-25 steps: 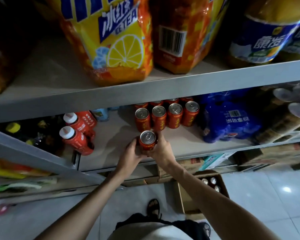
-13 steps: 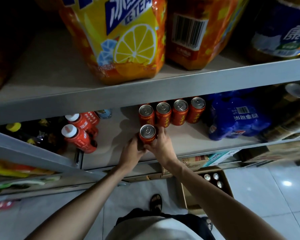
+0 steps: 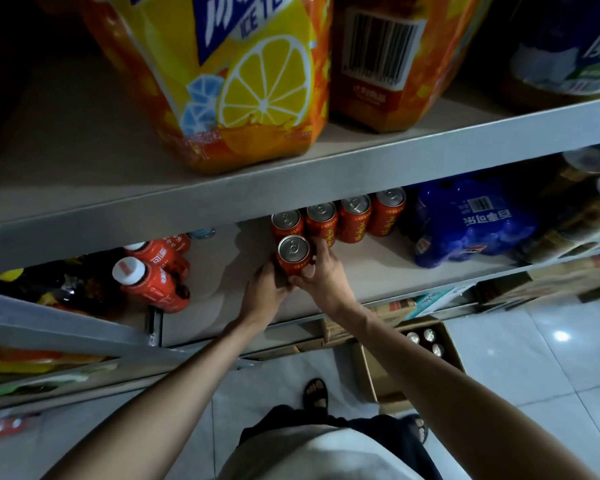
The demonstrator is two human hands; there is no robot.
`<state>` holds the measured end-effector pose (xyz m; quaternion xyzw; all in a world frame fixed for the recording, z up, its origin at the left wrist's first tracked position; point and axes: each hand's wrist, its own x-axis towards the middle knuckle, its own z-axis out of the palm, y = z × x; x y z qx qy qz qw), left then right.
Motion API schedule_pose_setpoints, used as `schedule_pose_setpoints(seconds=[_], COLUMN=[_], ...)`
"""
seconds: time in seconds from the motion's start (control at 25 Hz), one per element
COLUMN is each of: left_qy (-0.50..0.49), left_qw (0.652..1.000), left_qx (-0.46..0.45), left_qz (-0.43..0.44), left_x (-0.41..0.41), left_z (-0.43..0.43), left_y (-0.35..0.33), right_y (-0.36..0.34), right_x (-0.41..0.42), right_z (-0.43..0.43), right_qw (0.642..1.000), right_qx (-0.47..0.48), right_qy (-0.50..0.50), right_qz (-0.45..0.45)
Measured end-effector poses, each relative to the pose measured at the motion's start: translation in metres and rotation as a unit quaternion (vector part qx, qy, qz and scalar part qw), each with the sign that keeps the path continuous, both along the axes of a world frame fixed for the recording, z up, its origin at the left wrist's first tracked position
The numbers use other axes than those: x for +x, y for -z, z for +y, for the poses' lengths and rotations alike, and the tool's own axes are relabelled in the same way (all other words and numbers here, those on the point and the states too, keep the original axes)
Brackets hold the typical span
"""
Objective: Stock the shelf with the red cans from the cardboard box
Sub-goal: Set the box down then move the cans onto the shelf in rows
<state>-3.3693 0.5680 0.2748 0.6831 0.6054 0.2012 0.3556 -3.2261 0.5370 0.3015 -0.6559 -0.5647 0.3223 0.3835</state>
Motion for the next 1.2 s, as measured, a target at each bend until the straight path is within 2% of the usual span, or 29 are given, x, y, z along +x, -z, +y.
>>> schedule_pose_setpoints(seconds=[0.12,0.2,0.32,0.4,0.48,0.56,0.64,0.76,0.88,1.0,1.12,1.2], left_qy=[0.003,-0.03,-0.095,-0.063,0.025,0.139,0.242,0.302,0.262,0.186,0.142,0.126], left_qw=[1.0,0.998,0.995,0.994,0.993,0.988,0.967,0.922,0.9,0.894,0.885,0.88], left_qx=[-0.027,-0.047,0.02,0.091,0.112,0.058,-0.055,-0.233,-0.339,-0.397,-0.428,-0.43], left_qz=[0.003,0.001,0.016,0.019,0.03,0.044,0.053,0.069,0.082,0.087,0.12,0.154], left_x=[0.0,-0.002,-0.005,0.004,0.031,0.072,0.115,0.173,0.218,0.251,0.285,0.3], left_z=[-0.001,-0.01,-0.038,-0.059,-0.08,-0.1,-0.122,-0.157,-0.187,-0.199,-0.202,-0.197], left_y=[-0.002,-0.006,-0.018,-0.03,-0.041,-0.047,-0.047,-0.033,0.001,0.053,0.148,0.236], right_y=[-0.002,0.001,0.01,0.015,0.018,0.023,0.029,0.047,0.079,0.117,0.193,0.265], right_x=[0.004,0.013,0.036,0.058,0.084,0.111,0.136,0.175,0.213,0.242,0.261,0.263], right_z=[-0.007,-0.022,-0.056,-0.08,-0.109,-0.144,-0.181,-0.24,-0.3,-0.341,-0.368,-0.374], right_qw=[1.0,1.0,0.998,0.996,0.994,0.99,0.984,0.967,0.941,0.913,0.876,0.856], right_qx=[-0.003,-0.019,-0.056,-0.073,-0.087,-0.106,-0.128,-0.189,-0.257,-0.313,-0.381,-0.42], right_qy=[-0.001,0.015,0.027,0.037,0.057,0.089,0.126,0.173,0.22,0.259,0.292,0.294], right_qz=[-0.004,0.006,-0.016,-0.037,-0.033,-0.021,-0.021,-0.006,0.015,0.029,0.049,0.062])
